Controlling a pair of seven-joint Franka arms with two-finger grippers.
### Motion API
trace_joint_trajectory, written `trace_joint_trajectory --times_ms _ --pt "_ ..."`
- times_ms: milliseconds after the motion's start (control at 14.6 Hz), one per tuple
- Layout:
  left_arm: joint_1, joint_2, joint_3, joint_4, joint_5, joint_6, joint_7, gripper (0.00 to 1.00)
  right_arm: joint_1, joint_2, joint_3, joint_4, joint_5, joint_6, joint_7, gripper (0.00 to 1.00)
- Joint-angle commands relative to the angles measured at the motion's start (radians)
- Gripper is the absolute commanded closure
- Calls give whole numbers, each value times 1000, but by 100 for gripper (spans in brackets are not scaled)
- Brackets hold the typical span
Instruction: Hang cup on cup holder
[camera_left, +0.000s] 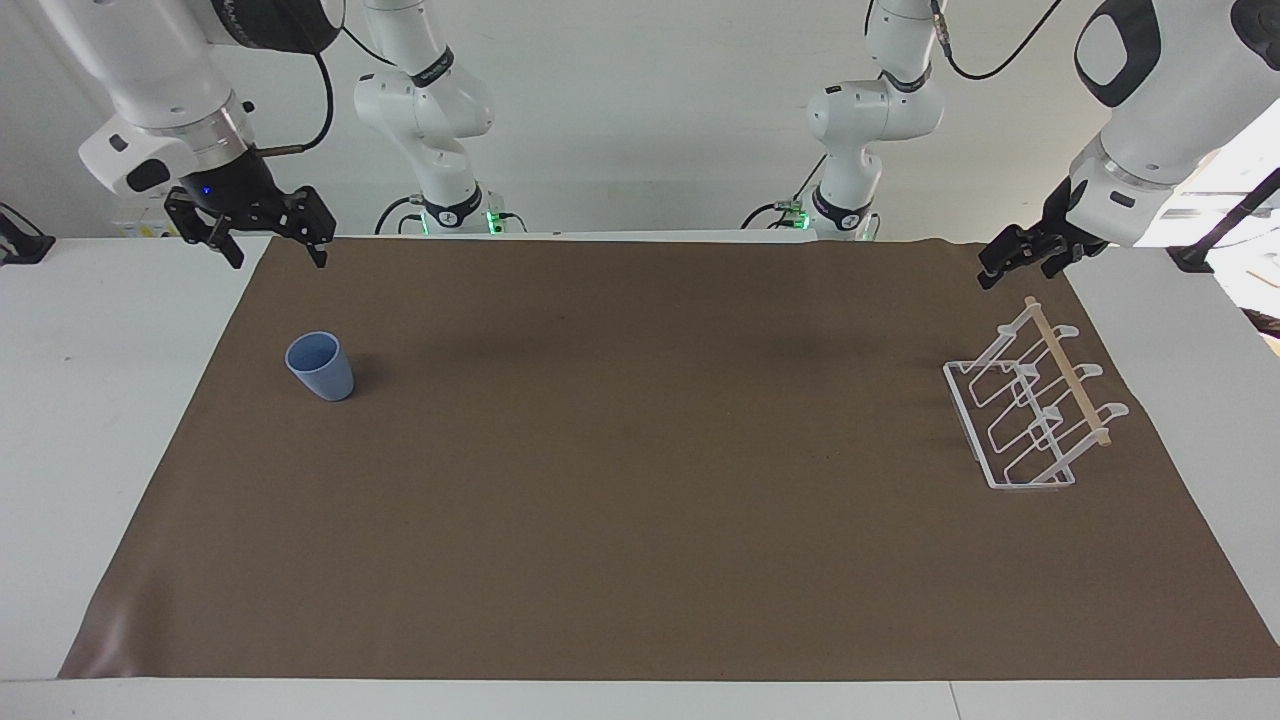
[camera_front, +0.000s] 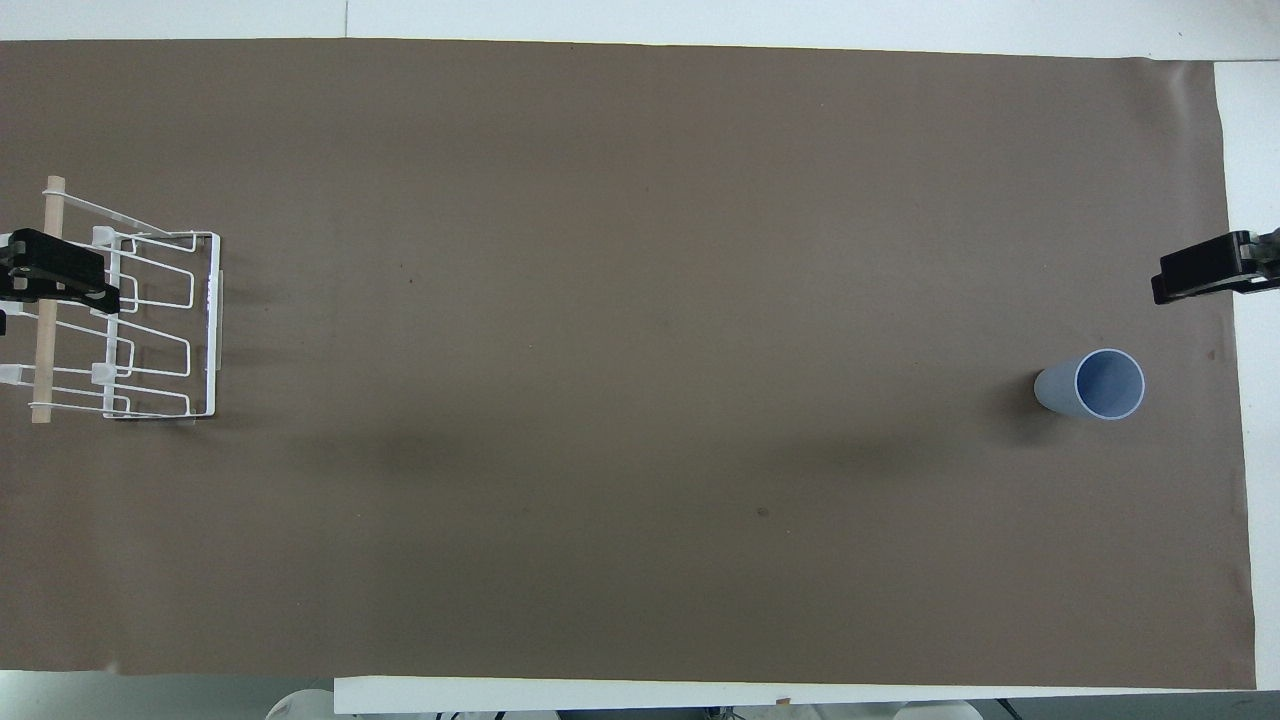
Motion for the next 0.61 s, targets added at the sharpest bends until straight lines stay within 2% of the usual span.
trace_joint_trajectory --times_ms 0,410,547 --pt "-12 -5 12 -8 15 3 7 0 -4 -31 4 -43 -9 21 -1 0" --pt "-12 -5 12 -8 15 1 7 0 -14 -39 1 -46 0 -5 -3 0" --pt "-12 -5 12 -8 15 3 7 0 -28 -42 0 -76 -2 31 -18 0"
